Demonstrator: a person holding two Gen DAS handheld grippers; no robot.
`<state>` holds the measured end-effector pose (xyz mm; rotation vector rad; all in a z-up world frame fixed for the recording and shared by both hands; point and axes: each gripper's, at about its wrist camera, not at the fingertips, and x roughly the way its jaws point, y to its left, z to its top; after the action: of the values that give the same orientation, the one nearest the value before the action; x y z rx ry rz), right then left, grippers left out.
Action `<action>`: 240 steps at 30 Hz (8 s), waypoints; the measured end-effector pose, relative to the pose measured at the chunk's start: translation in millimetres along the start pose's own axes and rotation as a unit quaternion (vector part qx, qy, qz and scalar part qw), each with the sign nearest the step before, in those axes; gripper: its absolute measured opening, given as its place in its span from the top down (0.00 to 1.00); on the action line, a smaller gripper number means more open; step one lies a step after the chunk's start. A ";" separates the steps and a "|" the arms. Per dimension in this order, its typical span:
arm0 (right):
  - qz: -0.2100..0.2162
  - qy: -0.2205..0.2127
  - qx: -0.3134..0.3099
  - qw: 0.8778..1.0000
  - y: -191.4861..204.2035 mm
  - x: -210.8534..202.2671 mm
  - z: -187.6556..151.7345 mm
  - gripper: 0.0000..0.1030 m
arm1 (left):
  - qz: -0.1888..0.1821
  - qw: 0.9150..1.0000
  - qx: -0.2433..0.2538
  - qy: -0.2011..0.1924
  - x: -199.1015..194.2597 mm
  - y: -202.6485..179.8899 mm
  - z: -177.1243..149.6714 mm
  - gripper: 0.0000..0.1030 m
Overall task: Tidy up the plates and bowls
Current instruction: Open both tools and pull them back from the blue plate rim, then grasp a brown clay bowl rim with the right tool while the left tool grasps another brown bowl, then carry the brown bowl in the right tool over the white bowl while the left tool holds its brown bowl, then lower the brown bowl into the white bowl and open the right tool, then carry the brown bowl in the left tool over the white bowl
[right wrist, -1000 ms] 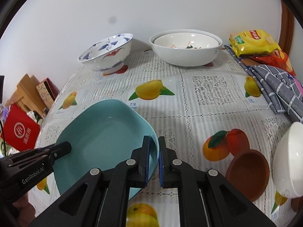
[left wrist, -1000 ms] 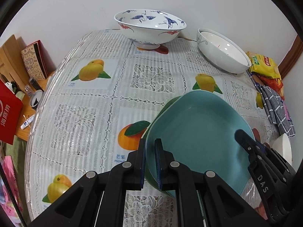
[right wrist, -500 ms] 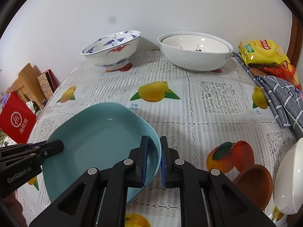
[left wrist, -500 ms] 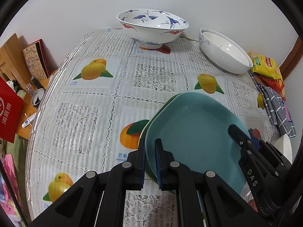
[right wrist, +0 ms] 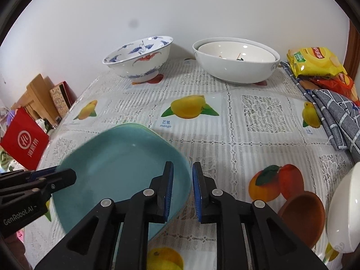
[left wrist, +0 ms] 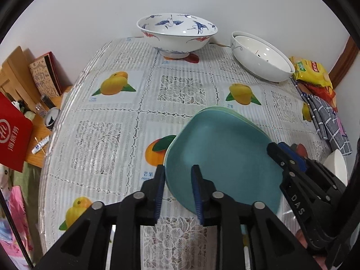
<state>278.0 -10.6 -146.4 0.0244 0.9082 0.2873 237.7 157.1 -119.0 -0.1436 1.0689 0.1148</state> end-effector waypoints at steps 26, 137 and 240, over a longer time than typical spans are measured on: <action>-0.064 -0.054 0.042 0.996 -73.5 -182.0 -61.2 0.50 | -0.058 0.996 0.056 -0.038 -84.5 -107.6 -46.2 0.77; -0.109 -0.054 0.230 0.966 -225.4 -151.5 -47.4 0.91 | -0.110 0.981 0.152 -0.047 3.6 -215.0 54.4 0.92; -0.153 -0.049 0.184 0.970 -249.8 -195.8 -67.8 0.70 | -0.111 0.979 0.165 -0.042 -54.8 -259.0 6.0 0.92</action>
<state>170.4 -307.7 -72.3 0.2379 0.8421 -0.1711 258.9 -98.2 -52.1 0.0420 0.9666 -0.2561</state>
